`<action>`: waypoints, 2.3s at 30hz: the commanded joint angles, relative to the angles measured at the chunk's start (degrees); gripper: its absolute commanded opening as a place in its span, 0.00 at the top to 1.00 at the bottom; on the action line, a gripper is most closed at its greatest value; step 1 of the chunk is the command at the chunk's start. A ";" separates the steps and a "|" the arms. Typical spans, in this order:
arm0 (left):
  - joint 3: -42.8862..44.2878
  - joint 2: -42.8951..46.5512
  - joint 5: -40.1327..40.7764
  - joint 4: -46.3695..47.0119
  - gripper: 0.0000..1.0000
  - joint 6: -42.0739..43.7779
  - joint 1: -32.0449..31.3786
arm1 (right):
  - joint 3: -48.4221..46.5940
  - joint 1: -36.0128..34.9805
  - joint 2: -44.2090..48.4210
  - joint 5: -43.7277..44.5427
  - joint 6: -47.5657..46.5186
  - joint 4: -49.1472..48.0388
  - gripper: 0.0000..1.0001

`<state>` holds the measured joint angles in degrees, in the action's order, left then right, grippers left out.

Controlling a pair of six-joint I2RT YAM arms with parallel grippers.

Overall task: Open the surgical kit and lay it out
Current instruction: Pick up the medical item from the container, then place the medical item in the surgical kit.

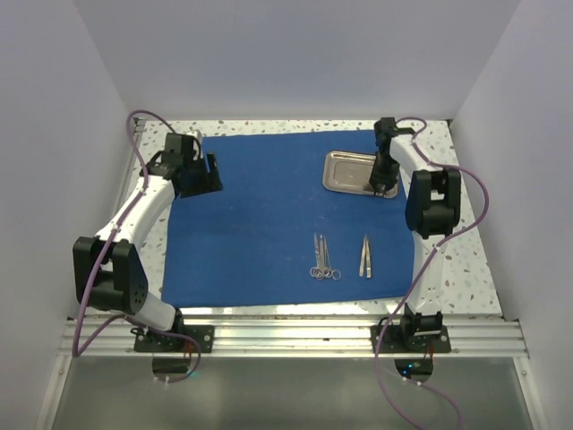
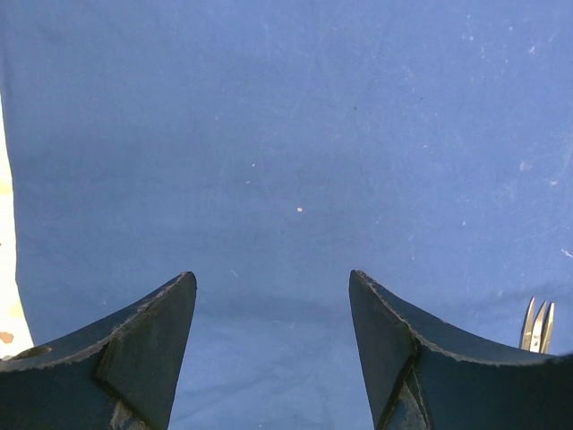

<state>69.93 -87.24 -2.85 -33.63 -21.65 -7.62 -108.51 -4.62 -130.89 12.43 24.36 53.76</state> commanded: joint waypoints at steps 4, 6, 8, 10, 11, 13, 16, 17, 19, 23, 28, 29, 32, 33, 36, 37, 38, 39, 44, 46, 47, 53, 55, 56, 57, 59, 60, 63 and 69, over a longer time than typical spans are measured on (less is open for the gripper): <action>2.66 0.05 1.27 -2.05 0.27 0.64 0.41 | 0.67 1.11 -3.23 -0.47 -0.54 -2.16 0.72; 2.84 0.05 1.71 -2.67 0.27 0.56 0.41 | 0.93 1.37 -3.84 -1.00 -0.63 -2.78 0.75; 3.02 0.14 1.88 -3.28 0.28 0.56 0.41 | 1.54 1.37 -4.28 -1.35 -0.72 -3.39 0.79; 3.19 0.14 1.97 -3.81 0.28 0.47 0.32 | 2.16 1.46 -4.81 -1.96 -0.72 -4.27 0.83; 3.28 0.14 2.15 -4.25 0.28 0.38 0.32 | 2.94 1.55 -4.81 -2.14 -0.72 -4.71 0.84; 3.46 0.32 2.24 -4.95 0.29 0.29 0.32 | 4.17 1.55 -4.99 -3.02 -0.63 -5.68 0.89; 3.46 0.41 2.68 -5.48 0.29 0.03 0.06 | 5.67 1.63 -4.99 -4.07 -0.72 -6.91 0.97; 3.37 0.41 2.68 -5.57 0.29 -0.06 -0.03 | 6.11 1.63 -4.90 -4.42 -0.72 -7.61 1.00; 3.37 0.49 2.68 -5.57 0.29 -0.50 -0.20 | 6.55 1.55 -4.55 -5.74 -1.07 -7.79 1.00; 3.28 0.84 2.50 -4.70 0.29 -1.38 -0.91 | 6.82 1.63 -1.22 -8.38 -0.81 -8.40 1.00; 2.23 1.37 1.54 -2.94 0.29 -2.87 -1.26 | 4.19 1.11 4.14 -11.98 -0.45 -6.74 1.00; 2.05 1.55 1.27 -2.76 0.29 -2.96 -1.35 | 3.75 0.93 5.72 -12.25 -0.54 -6.30 1.00; 1.44 2.34 0.83 -1.88 0.29 -3.22 -1.35 | 2.52 0.41 8.80 -14.79 -0.72 -5.42 1.00; 1.35 2.86 0.83 -1.71 0.29 -3.14 -1.35 | 2.25 0.14 9.42 -15.93 -0.63 -5.16 1.00; 0.91 3.74 0.57 -1.09 0.28 -2.96 -1.35 | 1.63 -1.17 12.05 -17.52 -0.45 -4.01 1.00; 0.82 4.01 0.48 -0.74 0.28 -2.96 -1.35 | 1.98 -1.61 12.93 -17.70 -0.45 -3.84 1.00; 0.73 4.18 0.22 -0.48 0.28 -2.87 -1.35 | 2.25 -2.66 13.64 -17.87 -0.37 -3.66 1.00; 0.47 4.62 0.04 -0.21 0.28 -2.87 -1.35 | 2.51 -3.37 15.38 -17.96 -0.02 -3.14 1.00; -1.20 6.38 -1.63 2.16 0.28 -3.13 -1.43 | 6.20 -9.59 21.02 -19.37 2.79 -2.61 1.00; -2.60 6.91 -2.07 3.56 0.28 -3.31 -1.35 | 6.90 -12.33 22.95 -20.07 3.76 -1.99 1.00; -3.22 7.17 -2.33 4.09 0.28 -3.31 -1.35 | 7.26 -15.39 23.48 -20.68 4.29 -1.90 1.00; -6.03 8.40 -3.12 6.99 0.28 -2.87 -1.35 | 14.36 -29.10 27.34 -23.05 11.30 -5.75 1.00; -6.12 8.49 -3.12 7.43 0.28 -2.52 -1.35 | 18.22 -33.32 28.32 -23.76 13.60 -8.04 1.00; -6.21 8.58 -3.12 7.70 0.28 -2.09 -1.35 | 19.38 -34.56 28.93 -24.02 15.78 -9.71 1.00; -6.21 8.67 -3.04 7.96 0.28 -1.91 -1.35 | 21.21 -35.71 29.02 -24.29 16.85 -10.51 1.00; -6.38 8.84 -3.21 8.14 0.27 -1.38 -1.26 | 22.63 -38.87 29.03 -24.64 19.74 -12.87 1.00; -6.47 8.93 -3.21 8.31 0.27 -1.20 -1.09 | 23.34 -39.93 28.68 -24.99 20.54 -13.50 1.00; -6.82 8.84 -4.09 8.58 0.27 -0.94 -1.00 | 22.03 -44.32 25.96 -25.17 22.75 -14.82 1.00; -7.70 9.98 -4.97 8.75 0.27 -0.67 -1.00 | 18.34 -49.34 19.46 -26.23 28.72 -15.79 1.00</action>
<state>63.20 -79.64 -6.33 -27.38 -23.53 -8.75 -87.13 -52.77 -108.49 -11.92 47.55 40.25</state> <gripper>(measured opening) 0.724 0.018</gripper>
